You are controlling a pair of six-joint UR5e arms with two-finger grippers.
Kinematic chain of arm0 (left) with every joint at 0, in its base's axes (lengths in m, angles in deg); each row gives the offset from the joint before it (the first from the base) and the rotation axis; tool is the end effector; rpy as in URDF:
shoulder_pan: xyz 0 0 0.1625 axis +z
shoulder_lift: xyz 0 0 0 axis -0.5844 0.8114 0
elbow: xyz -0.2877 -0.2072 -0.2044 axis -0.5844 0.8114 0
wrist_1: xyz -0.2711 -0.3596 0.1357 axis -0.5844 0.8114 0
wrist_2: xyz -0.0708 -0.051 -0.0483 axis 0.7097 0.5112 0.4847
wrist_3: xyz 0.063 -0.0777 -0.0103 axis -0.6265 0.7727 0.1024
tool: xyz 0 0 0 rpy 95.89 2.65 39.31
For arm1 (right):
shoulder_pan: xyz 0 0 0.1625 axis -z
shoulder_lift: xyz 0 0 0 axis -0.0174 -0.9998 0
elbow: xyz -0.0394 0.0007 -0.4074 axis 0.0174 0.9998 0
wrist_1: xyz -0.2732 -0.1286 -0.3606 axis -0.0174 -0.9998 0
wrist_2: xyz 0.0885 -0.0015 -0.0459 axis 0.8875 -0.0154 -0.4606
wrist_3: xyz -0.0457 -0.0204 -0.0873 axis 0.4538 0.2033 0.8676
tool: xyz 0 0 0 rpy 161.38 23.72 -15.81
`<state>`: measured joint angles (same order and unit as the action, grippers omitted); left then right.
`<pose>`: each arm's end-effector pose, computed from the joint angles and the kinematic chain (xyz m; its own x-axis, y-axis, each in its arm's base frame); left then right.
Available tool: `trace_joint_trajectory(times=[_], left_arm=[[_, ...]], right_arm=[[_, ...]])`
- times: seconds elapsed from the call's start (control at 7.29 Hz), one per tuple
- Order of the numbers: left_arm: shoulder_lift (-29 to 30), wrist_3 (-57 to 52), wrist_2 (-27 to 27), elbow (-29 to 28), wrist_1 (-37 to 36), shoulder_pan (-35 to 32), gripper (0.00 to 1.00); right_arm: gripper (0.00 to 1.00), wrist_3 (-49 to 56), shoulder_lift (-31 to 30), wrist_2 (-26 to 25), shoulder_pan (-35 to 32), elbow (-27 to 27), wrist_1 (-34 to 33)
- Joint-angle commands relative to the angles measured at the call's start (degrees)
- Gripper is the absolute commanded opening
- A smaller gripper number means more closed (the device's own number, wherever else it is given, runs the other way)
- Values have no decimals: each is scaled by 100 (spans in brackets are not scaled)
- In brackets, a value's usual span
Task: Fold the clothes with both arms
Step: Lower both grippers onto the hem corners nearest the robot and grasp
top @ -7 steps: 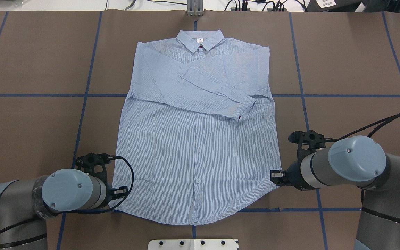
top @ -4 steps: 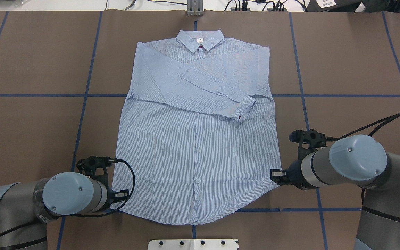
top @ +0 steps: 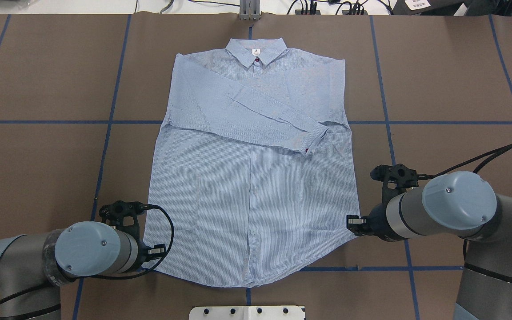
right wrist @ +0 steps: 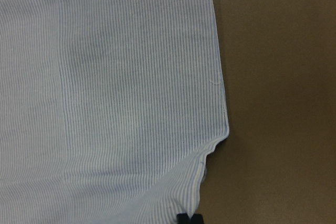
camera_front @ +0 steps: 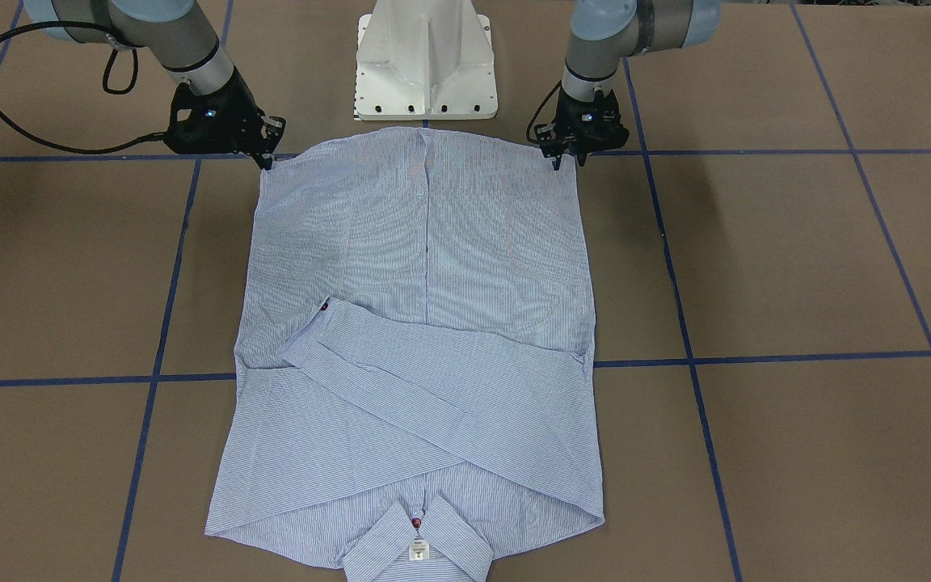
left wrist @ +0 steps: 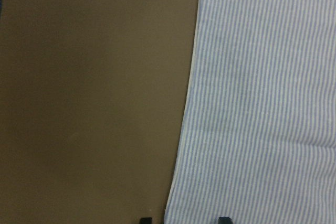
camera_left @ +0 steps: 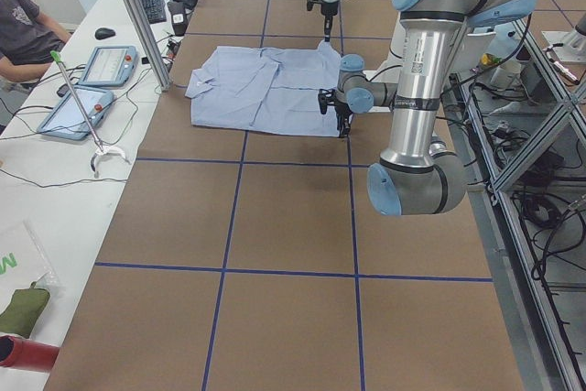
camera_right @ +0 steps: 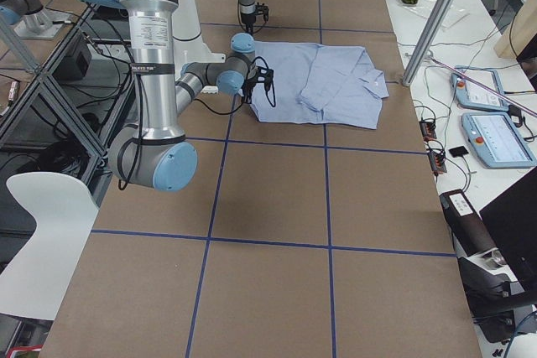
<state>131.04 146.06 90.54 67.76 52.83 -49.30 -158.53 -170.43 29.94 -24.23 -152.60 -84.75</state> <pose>0.5386 -0.2537 0.3028 0.7202 -0.1358 -0.6803 0.1226 0.9901 -0.0679 -0.4508 -0.3051 0.2957 0.6069 0.1232 0.7852 -0.0814 0.9924 -0.0928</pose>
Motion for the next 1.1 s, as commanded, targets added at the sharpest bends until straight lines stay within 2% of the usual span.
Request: trace_joint_trajectory(times=[0.0, 0.41, 0.82, 0.96], left_arm=[[0, 0, 12, -1, 0, 18, 48], [0, 9, 3, -10, 0, 18, 38], [9, 9, 12, -1, 0, 18, 34], [9, 9, 12, -1, 0, 18, 29]], right_arm=[[0, -5, 1, 0, -5, 0, 2], [0, -5, 1, 0, -23, 0, -7], [0, 4, -8, 0, -40, 0, -7], [0, 4, -8, 0, -40, 0, -7]])
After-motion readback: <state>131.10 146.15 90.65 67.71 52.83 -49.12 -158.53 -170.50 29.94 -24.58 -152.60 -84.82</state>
